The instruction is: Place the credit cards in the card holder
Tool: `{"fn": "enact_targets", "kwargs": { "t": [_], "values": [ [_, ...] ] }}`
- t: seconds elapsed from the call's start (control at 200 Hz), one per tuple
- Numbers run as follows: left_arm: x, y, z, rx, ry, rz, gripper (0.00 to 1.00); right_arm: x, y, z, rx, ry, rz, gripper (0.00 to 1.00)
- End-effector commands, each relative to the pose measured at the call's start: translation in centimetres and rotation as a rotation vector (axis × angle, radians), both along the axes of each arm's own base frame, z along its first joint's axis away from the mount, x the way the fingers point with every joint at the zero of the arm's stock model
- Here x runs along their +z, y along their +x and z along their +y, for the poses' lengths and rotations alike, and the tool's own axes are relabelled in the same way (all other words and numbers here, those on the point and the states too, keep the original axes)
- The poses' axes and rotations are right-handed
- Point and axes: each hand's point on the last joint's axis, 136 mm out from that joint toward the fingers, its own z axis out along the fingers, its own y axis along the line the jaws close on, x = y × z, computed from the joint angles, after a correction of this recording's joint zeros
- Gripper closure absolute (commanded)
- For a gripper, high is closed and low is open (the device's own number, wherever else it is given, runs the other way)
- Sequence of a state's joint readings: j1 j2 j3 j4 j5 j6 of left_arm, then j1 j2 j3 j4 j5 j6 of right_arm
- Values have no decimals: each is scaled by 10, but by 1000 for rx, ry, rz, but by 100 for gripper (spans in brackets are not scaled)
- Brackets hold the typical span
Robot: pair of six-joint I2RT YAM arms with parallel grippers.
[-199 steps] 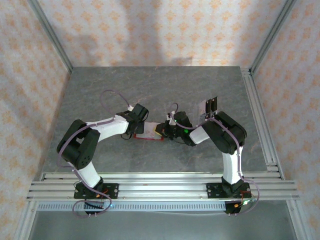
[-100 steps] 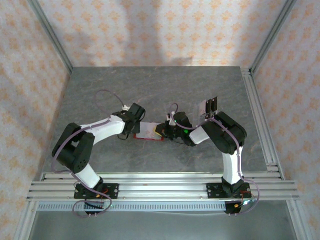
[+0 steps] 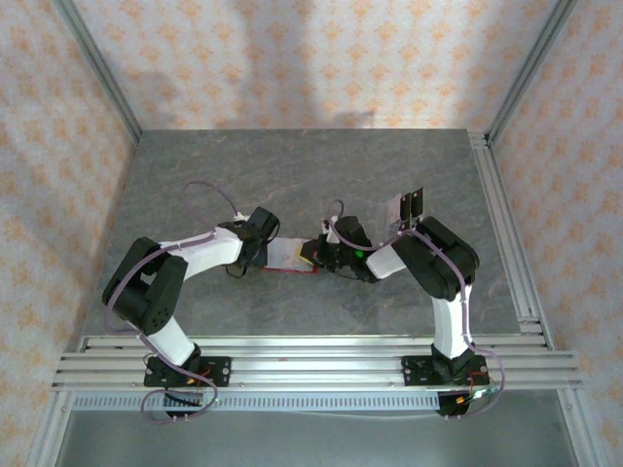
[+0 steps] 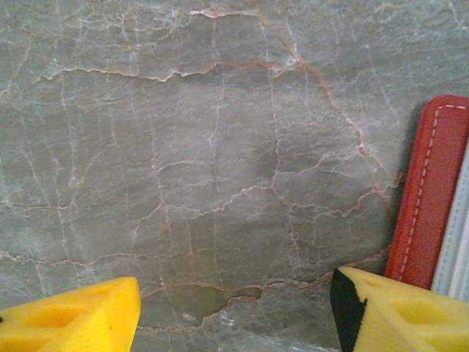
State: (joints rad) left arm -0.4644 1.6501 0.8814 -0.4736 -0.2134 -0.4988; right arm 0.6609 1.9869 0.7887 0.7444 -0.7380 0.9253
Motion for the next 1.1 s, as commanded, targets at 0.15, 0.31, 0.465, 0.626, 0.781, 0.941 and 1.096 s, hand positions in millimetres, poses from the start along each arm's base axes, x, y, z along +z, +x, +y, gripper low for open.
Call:
{"fn": "enact_targets", "kwargs": {
  "t": [0.15,0.31,0.465,0.626,0.781,0.941,1.096],
  "values": [
    [-13,-4,-7,-14,-23,16,30,-14,-8,-5,31,-138,17,85],
    [-16,-5,-11,-22,-33,18,30,-7,-12,-16,64,-255,13,66],
    [-18,-4,-12,-22,-43,17,30,-4,-15,-31,101,-408,27,52],
    [-20,-5,-14,-23,-54,14,30,7,-11,-38,123,-490,6,52],
    [-22,-5,-15,-26,-64,14,30,17,-6,-35,136,-506,-9,64],
    [-22,-4,-19,-30,-78,11,30,20,-2,-39,143,-552,-19,82],
    [-22,-2,-22,-37,-84,7,30,17,0,-44,154,-608,-14,93]
  ]
}}
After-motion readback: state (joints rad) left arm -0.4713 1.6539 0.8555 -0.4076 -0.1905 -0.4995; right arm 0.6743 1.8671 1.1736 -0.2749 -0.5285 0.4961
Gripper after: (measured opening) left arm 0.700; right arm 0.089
